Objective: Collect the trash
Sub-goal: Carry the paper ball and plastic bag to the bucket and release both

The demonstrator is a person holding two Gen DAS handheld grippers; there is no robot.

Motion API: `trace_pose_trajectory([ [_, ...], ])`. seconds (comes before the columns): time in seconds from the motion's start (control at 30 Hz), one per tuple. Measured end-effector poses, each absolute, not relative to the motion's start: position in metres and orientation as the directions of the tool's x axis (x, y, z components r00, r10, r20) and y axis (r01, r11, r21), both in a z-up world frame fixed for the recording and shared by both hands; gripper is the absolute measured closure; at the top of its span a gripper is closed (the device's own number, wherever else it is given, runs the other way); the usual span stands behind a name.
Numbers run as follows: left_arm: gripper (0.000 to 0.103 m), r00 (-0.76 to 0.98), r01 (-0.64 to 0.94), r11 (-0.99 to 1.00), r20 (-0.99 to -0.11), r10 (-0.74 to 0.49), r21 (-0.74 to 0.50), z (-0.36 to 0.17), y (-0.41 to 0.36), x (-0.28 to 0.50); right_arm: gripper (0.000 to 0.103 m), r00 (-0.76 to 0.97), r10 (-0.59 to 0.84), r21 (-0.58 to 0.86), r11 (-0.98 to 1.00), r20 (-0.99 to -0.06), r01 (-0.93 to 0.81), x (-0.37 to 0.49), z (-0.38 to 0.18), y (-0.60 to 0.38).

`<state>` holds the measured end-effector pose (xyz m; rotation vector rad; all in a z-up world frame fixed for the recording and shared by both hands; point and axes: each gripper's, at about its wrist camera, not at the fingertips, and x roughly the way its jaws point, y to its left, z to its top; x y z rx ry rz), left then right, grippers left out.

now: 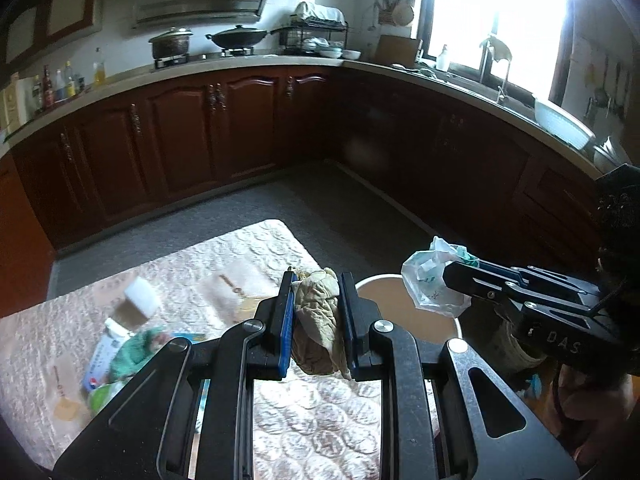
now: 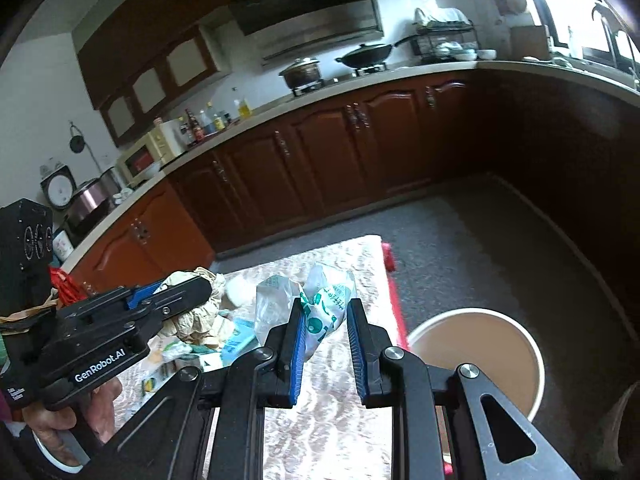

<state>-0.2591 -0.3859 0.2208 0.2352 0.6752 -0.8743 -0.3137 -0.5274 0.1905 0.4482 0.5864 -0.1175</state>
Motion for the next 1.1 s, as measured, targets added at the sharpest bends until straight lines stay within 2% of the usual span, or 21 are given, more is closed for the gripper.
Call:
trace_pose_trajectory([
  [0.27, 0.085, 0.385, 0.798, 0.591, -0.657, -0.648, -0.116, 0.204, -0.416, -0.259, 0.084, 0.805, -0.024, 0.371, 0.879, -0.593, 0.299, -0.327, 0.176, -0.552],
  [0.47, 0.085, 0.29, 0.816, 0.545, -0.679, -0.674, -0.193, 0.185, -0.44, -0.256, 0.084, 0.783, -0.046, 0.384, 0.853, -0.621, 0.354, -0.335, 0.159, -0.573],
  [0.7, 0.085, 0.169, 0.81, 0.501, -0.698, -0.696, -0.303, 0.157, -0.467, -0.249, 0.084, 0.734, -0.058, 0.385, 0.822, -0.677, 0.42, -0.339, 0.13, -0.597],
  [1.1, 0.085, 0.087, 0.784, 0.499, -0.73, -0.678, -0.37, 0.113, -0.518, -0.244, 0.084, 0.643, -0.066, 0.39, 0.747, -0.763, 0.539, -0.348, 0.072, -0.637],
])
